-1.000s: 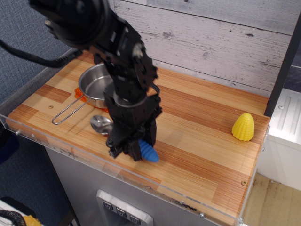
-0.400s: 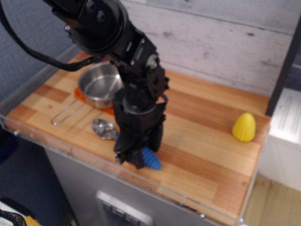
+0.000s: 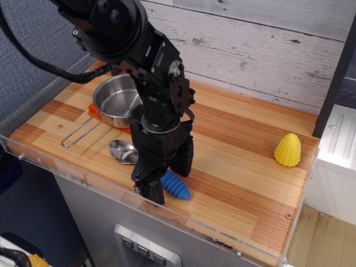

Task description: Pick up the spoon and move it to the front and center of the counter.

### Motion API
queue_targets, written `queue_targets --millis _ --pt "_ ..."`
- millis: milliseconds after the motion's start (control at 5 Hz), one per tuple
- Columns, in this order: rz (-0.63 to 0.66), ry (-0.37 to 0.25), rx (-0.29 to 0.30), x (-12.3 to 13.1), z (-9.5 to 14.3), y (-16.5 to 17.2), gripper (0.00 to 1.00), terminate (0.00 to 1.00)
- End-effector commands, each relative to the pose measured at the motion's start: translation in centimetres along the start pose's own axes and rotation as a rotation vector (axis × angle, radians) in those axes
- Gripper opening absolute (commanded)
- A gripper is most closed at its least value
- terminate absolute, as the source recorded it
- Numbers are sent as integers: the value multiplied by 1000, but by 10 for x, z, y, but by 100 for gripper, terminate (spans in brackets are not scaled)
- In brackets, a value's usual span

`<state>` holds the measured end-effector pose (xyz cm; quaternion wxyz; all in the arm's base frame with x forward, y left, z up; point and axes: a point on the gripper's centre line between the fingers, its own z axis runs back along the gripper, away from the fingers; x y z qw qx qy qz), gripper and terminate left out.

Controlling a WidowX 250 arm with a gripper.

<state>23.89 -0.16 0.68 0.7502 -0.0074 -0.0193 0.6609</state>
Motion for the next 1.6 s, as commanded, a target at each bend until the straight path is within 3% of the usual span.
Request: queue_targets --millis 0,400,600,1200,1400 --pt "-58 15 -26 -12 49 -15 100 0" --pt "-83 -4 -107 -28 105 -22 100 0" --pt "-77 -44 -133 -32 124 -20 100 0" --pt "-77 -44 -133 -32 124 -20 100 0" --pt "-77 -44 -133 -32 124 -20 100 100"
